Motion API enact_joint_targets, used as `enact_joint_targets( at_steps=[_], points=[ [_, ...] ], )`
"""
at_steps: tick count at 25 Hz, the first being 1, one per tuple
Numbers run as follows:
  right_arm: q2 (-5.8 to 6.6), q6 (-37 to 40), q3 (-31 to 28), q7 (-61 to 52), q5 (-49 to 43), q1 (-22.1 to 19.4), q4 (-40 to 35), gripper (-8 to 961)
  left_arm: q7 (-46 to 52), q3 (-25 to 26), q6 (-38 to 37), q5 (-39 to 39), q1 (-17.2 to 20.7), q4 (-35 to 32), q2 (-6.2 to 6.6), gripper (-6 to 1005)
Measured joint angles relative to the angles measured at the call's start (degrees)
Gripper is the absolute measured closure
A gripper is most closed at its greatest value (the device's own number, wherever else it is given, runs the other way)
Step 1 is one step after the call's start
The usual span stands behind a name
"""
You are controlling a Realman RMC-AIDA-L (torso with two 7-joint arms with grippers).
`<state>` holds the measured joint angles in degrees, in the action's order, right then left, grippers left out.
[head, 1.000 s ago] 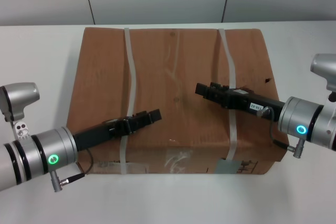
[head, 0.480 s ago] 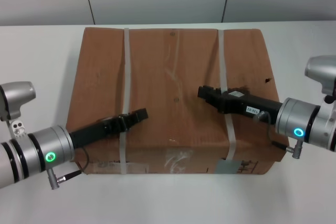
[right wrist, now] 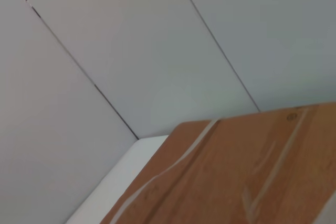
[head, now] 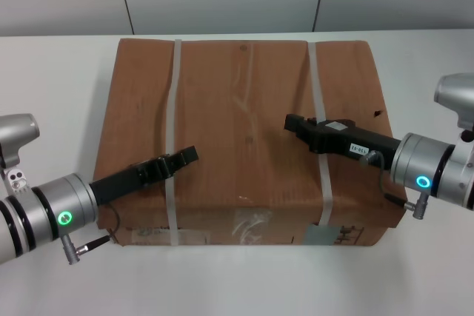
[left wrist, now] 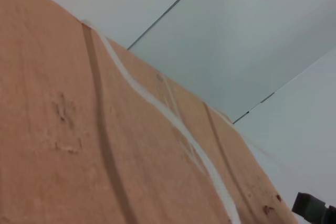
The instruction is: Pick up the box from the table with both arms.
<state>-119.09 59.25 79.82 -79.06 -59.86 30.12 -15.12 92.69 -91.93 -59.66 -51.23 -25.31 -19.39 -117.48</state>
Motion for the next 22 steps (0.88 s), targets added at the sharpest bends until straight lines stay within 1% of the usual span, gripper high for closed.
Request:
enact_joint_targets(
  at_steps=[6, 8, 11, 15, 19, 22],
  points=[
    [0.0, 0.32, -0.21, 0.56, 0.26, -0.32, -0.34, 931, -0.54, -0.02, -0.61, 0.66, 0.75, -0.5, -0.01, 949],
    [0.0, 0.49, 0.02, 0.6, 0.25, -0.93, -1.78, 930, -0.9, -0.01, -1.25, 1.71, 1.31, -0.8, 0.0, 949],
    [-0.01, 1.11, 0.29, 0.61, 0.22, -2.88, -5.33, 929, -2.3, 0.06, -4.31, 3.75, 1.92, -1.33, 0.17, 948],
    [0.01, 3.4, 0.29, 0.63, 0.22, -4.6, -9.33, 927, -4.08, 0.08, -8.27, 5.41, 3.36, -4.16, 0.32, 949],
    [0.01, 4.42, 0.35, 0.65, 0.21, -5.31, -11.44, 927, -4.23, 0.09, -8.66, 5.46, 5.06, -7.69, 0.34, 951],
    [0.01, 5.19, 0.34, 1.33, 0.21, -5.48, -11.81, 930, -4.25, 0.09, -8.8, 5.46, 5.41, -8.34, 0.34, 952]
  ],
)
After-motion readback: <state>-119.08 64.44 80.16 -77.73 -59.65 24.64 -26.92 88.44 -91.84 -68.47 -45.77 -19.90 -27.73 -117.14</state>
